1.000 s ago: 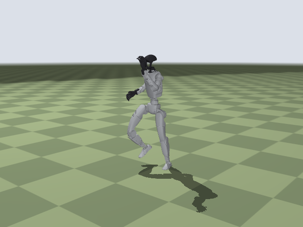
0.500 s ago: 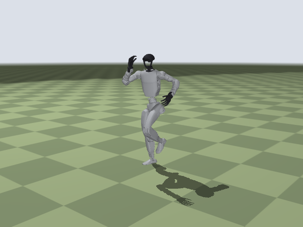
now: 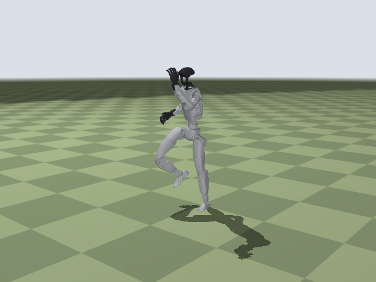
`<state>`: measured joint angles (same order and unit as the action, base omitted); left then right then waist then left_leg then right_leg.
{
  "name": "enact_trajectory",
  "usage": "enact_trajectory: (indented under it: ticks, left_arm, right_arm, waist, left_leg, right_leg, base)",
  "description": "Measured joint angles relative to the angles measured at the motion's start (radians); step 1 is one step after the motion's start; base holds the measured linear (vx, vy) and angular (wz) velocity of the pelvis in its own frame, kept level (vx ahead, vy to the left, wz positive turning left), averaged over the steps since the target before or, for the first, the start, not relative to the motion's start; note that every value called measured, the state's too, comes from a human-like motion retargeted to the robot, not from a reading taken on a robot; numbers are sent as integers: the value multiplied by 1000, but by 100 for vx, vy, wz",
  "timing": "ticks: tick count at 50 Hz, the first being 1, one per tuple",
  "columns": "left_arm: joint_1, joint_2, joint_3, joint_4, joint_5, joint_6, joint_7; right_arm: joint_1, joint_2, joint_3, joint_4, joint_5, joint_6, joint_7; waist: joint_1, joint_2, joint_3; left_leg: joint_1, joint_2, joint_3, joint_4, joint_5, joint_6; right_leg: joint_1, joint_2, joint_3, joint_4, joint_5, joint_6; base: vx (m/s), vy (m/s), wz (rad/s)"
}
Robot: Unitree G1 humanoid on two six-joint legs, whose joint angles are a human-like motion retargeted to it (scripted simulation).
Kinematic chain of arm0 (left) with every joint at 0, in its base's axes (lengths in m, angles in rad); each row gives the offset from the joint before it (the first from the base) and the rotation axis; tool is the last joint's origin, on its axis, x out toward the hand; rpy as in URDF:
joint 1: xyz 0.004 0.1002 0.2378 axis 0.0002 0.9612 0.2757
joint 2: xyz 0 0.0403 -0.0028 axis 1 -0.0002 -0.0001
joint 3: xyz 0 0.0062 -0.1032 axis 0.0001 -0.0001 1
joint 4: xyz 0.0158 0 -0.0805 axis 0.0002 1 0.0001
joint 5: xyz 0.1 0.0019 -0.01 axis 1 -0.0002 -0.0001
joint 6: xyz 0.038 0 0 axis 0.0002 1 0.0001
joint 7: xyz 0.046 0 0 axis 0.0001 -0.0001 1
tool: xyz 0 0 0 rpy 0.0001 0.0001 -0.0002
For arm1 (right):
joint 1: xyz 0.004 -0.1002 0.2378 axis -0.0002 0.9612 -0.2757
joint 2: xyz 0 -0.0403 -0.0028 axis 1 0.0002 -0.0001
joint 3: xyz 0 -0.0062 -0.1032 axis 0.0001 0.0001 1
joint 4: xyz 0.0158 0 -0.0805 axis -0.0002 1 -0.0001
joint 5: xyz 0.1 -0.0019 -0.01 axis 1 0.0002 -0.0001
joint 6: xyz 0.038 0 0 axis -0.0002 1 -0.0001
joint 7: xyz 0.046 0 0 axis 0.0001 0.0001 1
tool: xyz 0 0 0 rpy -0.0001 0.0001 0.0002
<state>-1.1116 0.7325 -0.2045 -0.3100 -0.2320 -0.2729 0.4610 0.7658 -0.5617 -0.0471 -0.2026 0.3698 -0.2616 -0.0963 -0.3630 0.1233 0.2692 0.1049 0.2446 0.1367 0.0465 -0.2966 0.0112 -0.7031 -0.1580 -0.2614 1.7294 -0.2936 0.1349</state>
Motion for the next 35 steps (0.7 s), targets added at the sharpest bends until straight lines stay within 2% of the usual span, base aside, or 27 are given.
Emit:
enact_trajectory:
  ticks: [5, 7, 10, 12, 14, 15, 16, 18, 19, 21, 23, 26, 29, 32, 35]
  left_arm:
    - [99, -59, 8, 9, -39, -2, -33]
    - [248, -129, 32, 27, -64, -3, -59]
    - [550, -228, 68, 83, -145, -2, -71]
    - [762, -260, 80, 134, -230, 8, -72]
    - [990, -259, 97, 159, -308, 23, -113]
    - [1111, -249, 111, 160, -340, 32, -149]
    - [1233, -239, 129, 146, -362, 40, -176]
    - [1469, -217, 173, 106, -403, 49, -216]
    - [1575, -208, 199, 83, -421, 50, -236]
    - [1759, -192, 252, 41, -448, 51, -285]
    - [1896, -180, 296, 8, -473, 55, -326]
    - [1974, -161, 325, -17, -489, 54, -315]
    - [1914, -179, 304, -1, -431, 37, -246]
    - [1752, -250, 260, 49, -335, 25, -161]
    - [1516, -327, 227, 101, -245, 19, -101]
  right_arm:
    - [-112, 38, 62, 12, -25, 10, -31]
    - [-242, 67, 120, 69, -58, 20, -57]
    - [-510, 117, 196, 157, -115, 34, -132]
    - [-708, 151, 209, 150, -148, 46, -184]
    - [-915, 179, 207, 115, -176, 57, -220]
    - [-1019, 188, 203, 91, -188, 60, -234]
    - [-1108, 171, 194, 53, -196, 56, -249]
    - [-1281, 102, 182, -20, -211, 50, -277]
    - [-1366, 50, 184, -46, -218, 51, -286]
    - [-1527, -54, 202, -75, -231, 59, -294]
    - [-1664, -129, 239, -79, -241, 70, -304]
    - [-1791, -157, 295, -81, -224, 77, -351]
    - [-1816, -118, 314, -104, -184, 59, -370]
    - [-1727, -52, 287, -124, -174, 41, -326]
    - [-1520, 19, 250, -109, -204, 33, -273]
  waist:
    - [61, -11, -72]
    - [95, -31, -103]
    - [143, -80, -133]
    - [217, -139, -149]
    - [313, -206, -156]
    - [363, -235, -158]
    - [416, -245, -156]
    - [524, -258, -137]
    - [573, -264, -122]
    - [651, -278, -98]
    - [700, -294, -90]
    - [741, -320, -83]
    - [737, -335, -76]
    - [685, -325, -93]
    - [616, -306, -122]
  left_leg:
    - [-26, -36, -15, 28, 1, 3]
    - [-23, -71, -18, 46, -22, 7]
    - [-25, -149, -21, 94, -62, 43]
    - [-69, -215, 4, 176, -80, 88]
    - [-201, -250, 53, 410, -63, 132]
    - [-304, -247, 84, 589, -32, 144]
    - [-410, -213, 115, 769, 44, 132]
    - [-588, -135, 176, 1089, 139, 110]
    - [-657, -99, 202, 1226, 121, 105]
    - [-780, -44, 237, 1467, 14, 100]
    - [-895, -9, 245, 1655, -62, 82]
    - [-1007, 24, 234, 1820, -26, 57]
    - [-1029, -4, 207, 1851, 20, 48]
    - [-982, -69, 165, 1762, 39, 39]
    - [-859, -122, 129, 1541, 72, 35]
  right_leg:
    - [76, 36, 43, -175, 21, -7]
    - [180, 26, 46, -372, 54, -6]
    - [404, 2, 45, -825, 142, -9]
    - [547, -26, 55, -1129, 80, -43]
    - [649, -58, 64, -1348, -31, -83]
    - [684, -71, 67, -1434, -69, -104]
    - [708, -74, 76, -1499, -66, -118]
    - [759, -86, 98, -1606, -38, -111]
    - [780, -99, 107, -1643, -17, -88]
    - [806, -128, 118, -1693, 23, -40]
    - [802, -147, 129, -1709, 46, -30]
    - [777, -159, 153, -1697, 51, -67]
    - [763, -164, 163, -1679, 45, -83]
    - [759, -146, 154, -1658, 31, -83]
    - [754, -111, 138, -1631, 8, -80]
  base:
    - [8, -6, 6]
    - [11, -8, 15]
    - [11, -13, 7]
    - [5, -22, -58]
    - [-3, -26, -93]
    - [-4, -23, -91]
    - [-3, -19, -87]
    - [2, -12, -85]
    - [4, -8, -79]
    - [2, -8, -57]
    - [0, -9, -32]
    - [2, -9, -24]
    - [0, 0, 0]
    - [2, 4, 15]
    - [5, 8, 19]
